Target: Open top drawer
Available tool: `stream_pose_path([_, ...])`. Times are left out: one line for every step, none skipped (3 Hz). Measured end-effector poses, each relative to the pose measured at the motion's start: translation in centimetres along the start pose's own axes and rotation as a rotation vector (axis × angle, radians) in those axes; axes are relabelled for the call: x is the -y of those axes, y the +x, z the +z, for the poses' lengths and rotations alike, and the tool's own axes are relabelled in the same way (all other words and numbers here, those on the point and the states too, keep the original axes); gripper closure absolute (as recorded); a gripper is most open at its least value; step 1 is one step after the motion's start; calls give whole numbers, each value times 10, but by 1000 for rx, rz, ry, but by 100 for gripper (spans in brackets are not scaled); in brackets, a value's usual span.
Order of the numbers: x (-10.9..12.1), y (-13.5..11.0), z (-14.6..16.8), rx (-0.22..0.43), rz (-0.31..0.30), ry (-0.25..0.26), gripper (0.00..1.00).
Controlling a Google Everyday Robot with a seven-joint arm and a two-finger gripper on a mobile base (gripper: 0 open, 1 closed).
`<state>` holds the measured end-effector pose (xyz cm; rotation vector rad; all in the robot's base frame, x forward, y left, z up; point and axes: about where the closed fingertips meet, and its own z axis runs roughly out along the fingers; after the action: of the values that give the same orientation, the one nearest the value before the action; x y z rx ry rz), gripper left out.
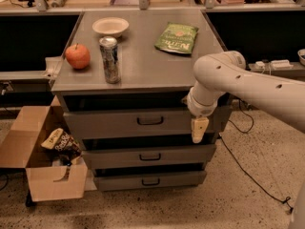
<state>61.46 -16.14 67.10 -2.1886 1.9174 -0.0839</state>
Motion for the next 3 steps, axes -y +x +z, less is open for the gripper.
stream_pose_path([-3, -2, 6, 2, 7, -31, 35])
stream_pose_path([-18, 0, 7, 5, 22, -65, 58])
stream_pose_path([-31, -1, -5, 15, 30, -61, 89])
